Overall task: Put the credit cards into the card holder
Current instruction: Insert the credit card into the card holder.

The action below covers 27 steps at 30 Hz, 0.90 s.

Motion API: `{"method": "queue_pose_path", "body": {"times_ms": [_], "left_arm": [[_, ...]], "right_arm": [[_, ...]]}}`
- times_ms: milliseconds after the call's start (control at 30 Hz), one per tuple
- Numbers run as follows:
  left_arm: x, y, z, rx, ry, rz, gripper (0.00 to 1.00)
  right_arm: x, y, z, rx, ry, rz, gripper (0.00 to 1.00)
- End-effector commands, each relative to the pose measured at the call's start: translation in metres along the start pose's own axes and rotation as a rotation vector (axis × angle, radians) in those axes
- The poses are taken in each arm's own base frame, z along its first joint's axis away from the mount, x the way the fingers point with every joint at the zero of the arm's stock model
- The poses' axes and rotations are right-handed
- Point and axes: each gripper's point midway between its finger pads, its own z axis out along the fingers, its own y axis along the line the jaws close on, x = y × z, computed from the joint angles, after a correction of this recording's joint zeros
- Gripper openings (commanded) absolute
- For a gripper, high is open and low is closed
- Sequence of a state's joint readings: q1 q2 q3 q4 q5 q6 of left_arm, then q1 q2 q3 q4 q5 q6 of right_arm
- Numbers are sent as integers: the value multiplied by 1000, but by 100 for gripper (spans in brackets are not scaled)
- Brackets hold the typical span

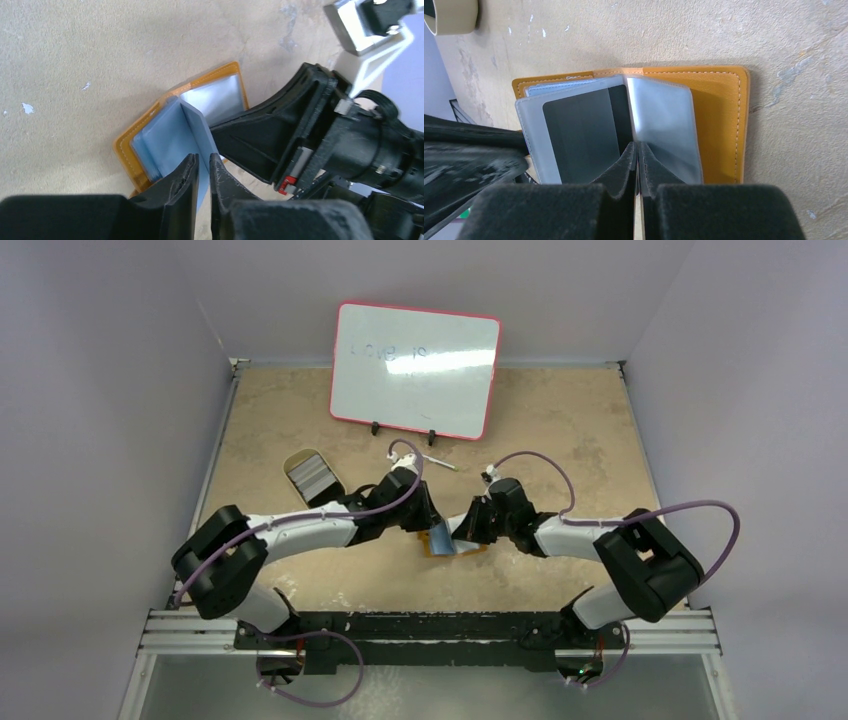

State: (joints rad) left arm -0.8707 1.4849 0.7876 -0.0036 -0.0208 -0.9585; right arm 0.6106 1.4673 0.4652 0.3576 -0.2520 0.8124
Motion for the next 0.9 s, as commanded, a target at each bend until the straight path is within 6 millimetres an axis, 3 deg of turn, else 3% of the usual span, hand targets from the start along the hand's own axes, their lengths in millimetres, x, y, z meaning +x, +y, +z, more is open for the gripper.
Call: {"method": "queue_pose_path", "body": {"times_ms": [0, 233, 567, 867], "left_arm": [[-12, -16, 12, 37, -17, 8, 10], [-8, -15, 27, 31, 9, 8, 7], [-11, -31, 38, 47, 44, 33, 9], [3, -16, 57, 12, 91, 36, 10]], "right_arm": [[5, -5, 1, 15, 9, 2, 4], [-2, -6, -3, 46, -6, -27, 7], [-23, 3, -44, 118, -80, -77, 13], [-37, 7, -64, 159, -134, -90, 15]]}}
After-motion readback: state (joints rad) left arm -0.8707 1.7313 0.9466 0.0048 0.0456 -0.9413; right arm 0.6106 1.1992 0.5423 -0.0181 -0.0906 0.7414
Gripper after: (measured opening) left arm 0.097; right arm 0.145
